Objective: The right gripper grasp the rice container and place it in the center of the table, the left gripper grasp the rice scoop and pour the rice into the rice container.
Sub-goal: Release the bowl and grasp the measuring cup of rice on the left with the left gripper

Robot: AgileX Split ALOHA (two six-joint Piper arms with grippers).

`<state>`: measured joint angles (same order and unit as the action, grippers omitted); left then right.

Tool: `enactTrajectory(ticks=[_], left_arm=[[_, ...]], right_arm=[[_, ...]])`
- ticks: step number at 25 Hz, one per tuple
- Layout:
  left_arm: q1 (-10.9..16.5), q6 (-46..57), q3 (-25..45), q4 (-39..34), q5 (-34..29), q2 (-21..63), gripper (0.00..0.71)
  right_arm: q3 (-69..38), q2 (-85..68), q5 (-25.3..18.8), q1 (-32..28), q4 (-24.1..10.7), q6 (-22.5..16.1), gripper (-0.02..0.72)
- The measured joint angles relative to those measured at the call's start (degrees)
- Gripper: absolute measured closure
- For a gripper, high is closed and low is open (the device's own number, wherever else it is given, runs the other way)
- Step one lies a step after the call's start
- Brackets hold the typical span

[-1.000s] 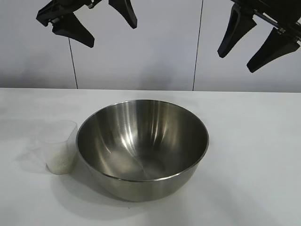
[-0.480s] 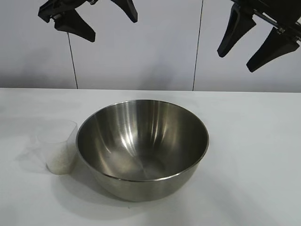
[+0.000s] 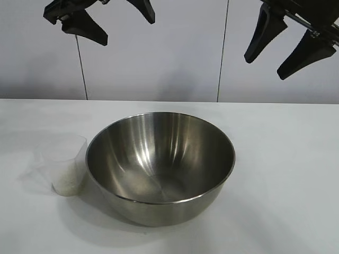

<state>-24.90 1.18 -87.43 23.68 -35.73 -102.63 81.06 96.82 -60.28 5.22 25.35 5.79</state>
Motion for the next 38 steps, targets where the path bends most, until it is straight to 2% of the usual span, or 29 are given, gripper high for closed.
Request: enactTrajectory(ticks=[5, 9, 11, 15, 23, 26, 31, 38], left_arm=[[0.9, 0.0, 0.0, -0.1, -0.6, 0.0, 0.053], [3.6, -1.2, 0.2, -3.3, -2.0, 0.8, 0.053], [4.4, -1.5, 1.7, -5.9, -0.4, 2.9, 0.053], [4.4, -2.5, 8.6, -10.8, 8.5, 11.0, 0.053], [4.4, -2.9, 33.5, -13.1, 29.6, 26.0, 0.053], [4.4, -2.9, 41.7, -13.3, 35.1, 30.0, 0.053], [4.4, -4.0, 49.1, -13.6, 39.0, 32.5, 0.053], [4.4, -7.2, 51.5, -13.6, 42.5, 32.2, 0.053]], right_arm=[[0.0, 0.0, 0.0, 0.0, 0.0, 0.0, 0.27], [0.0, 0.0, 0.0, 0.0, 0.0, 0.0, 0.27], [0.0, 0.0, 0.1, 0.0, 0.0, 0.0, 0.27], [0.0, 0.0, 0.4, 0.0, 0.0, 0.0, 0.27], [0.0, 0.0, 1.3, 0.0, 0.0, 0.0, 0.27], [0.0, 0.0, 1.3, 0.0, 0.0, 0.0, 0.27], [0.0, 0.0, 1.3, 0.0, 0.0, 0.0, 0.27], [0.0, 0.0, 1.4, 0.0, 0.0, 0.0, 0.27]])
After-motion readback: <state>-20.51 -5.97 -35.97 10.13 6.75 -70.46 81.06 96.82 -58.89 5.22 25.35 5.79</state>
